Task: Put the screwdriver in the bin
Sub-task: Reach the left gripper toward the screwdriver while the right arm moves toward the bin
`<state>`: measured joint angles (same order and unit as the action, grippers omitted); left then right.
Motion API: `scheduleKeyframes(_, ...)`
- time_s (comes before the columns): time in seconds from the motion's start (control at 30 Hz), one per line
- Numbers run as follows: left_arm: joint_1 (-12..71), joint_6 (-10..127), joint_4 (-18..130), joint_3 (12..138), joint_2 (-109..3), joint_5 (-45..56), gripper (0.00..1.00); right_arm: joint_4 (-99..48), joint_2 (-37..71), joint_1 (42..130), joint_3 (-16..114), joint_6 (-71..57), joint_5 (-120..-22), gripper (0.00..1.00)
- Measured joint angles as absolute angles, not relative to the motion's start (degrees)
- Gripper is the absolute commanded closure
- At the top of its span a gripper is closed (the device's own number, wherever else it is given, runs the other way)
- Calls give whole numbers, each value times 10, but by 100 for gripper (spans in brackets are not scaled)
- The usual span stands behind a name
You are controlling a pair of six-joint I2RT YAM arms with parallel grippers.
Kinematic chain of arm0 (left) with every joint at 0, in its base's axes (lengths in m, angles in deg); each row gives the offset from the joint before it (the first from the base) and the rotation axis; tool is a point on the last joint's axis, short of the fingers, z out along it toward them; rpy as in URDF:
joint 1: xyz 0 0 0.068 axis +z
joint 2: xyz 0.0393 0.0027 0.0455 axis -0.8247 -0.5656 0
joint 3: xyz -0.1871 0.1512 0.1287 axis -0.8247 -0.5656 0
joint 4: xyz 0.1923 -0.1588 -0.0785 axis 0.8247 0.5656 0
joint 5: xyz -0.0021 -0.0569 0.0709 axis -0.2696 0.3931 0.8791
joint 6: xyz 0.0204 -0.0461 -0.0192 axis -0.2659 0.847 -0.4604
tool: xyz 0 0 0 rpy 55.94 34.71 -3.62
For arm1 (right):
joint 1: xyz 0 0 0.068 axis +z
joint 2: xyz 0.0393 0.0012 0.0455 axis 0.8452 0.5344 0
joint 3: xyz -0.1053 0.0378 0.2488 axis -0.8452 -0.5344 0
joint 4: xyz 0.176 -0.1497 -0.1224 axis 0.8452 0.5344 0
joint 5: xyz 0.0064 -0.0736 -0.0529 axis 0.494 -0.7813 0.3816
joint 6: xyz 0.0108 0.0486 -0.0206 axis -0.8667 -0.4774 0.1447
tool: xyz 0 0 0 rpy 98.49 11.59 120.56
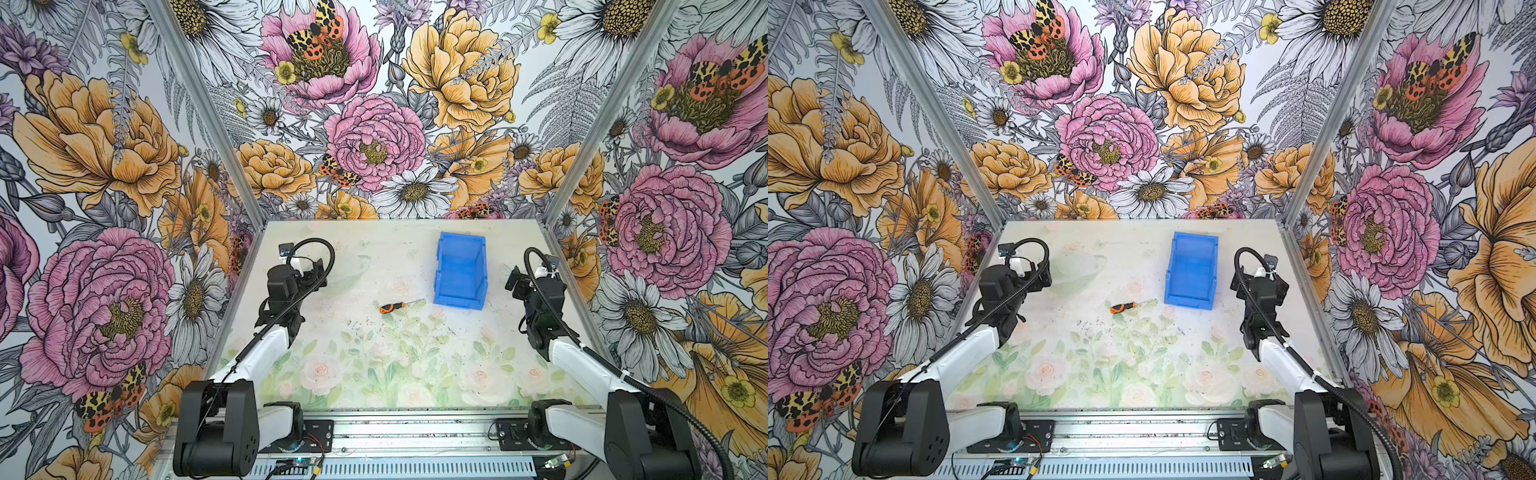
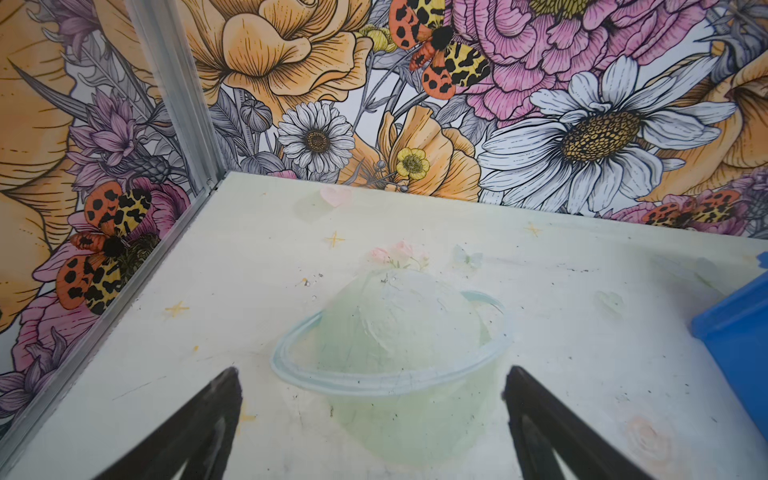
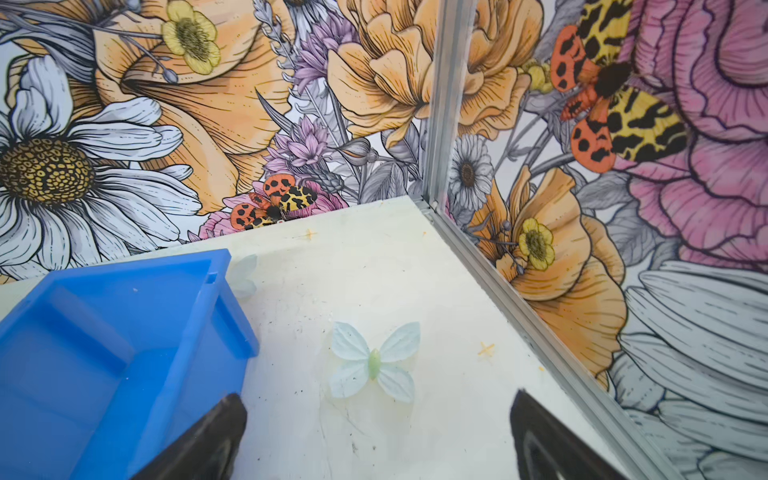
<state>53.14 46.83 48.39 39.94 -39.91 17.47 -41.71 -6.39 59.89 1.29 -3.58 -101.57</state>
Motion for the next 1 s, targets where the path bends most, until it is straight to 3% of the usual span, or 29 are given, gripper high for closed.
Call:
scheduleKeyframes(0.4, 422, 529, 693, 548, -431, 114, 1, -142, -100, 600, 119, -196, -965, 0)
scheduleKeyframes(0.67, 376, 543, 770, 637, -569, 26, 1, -32, -63, 642, 201, -207, -907, 1)
scheduleKeyframes(1.0, 314, 510, 861, 757, -722, -41, 1, 50, -55, 721, 247, -183, -924, 0)
